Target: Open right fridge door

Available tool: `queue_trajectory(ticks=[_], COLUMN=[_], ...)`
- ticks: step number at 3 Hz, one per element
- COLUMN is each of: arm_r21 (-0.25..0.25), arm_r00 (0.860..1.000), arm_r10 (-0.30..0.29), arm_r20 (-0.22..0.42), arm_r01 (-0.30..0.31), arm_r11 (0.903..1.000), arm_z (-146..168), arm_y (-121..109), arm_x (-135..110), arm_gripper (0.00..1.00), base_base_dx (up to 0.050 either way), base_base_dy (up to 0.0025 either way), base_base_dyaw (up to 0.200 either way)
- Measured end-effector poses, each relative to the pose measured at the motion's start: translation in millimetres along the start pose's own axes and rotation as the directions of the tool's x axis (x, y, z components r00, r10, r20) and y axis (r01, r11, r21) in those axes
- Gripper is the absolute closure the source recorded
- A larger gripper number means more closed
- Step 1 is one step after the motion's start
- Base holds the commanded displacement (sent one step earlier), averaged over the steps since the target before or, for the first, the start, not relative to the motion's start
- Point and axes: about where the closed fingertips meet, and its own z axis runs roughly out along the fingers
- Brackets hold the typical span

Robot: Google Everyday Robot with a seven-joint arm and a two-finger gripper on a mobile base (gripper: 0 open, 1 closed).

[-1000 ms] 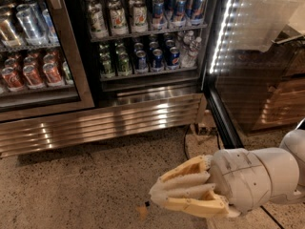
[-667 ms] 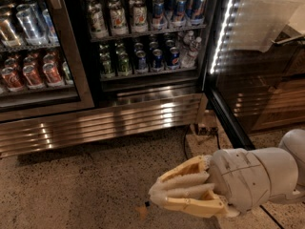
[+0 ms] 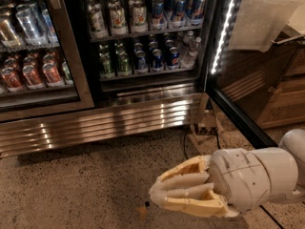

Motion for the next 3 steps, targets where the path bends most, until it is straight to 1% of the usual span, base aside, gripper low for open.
queue_trajectory(ticks=[2, 3], arm_r21=[0.000, 0.000], arm_r00=[1.000, 1.000], arm_r10=[0.000, 0.000], arm_r20=[0.000, 0.000], arm_r01=[0.000, 0.000], arm_r11=[1.0000, 1.0000], arm_z=[0.1, 0.2], arm_y=[0.0, 0.0], arm_x=[0.0, 0.0], arm_gripper=[0.11, 0.00], base_base_dx=[0.000, 0.000], base_base_dy=[0.00000, 0.00000], base_base_dyaw=[0.000, 0.000])
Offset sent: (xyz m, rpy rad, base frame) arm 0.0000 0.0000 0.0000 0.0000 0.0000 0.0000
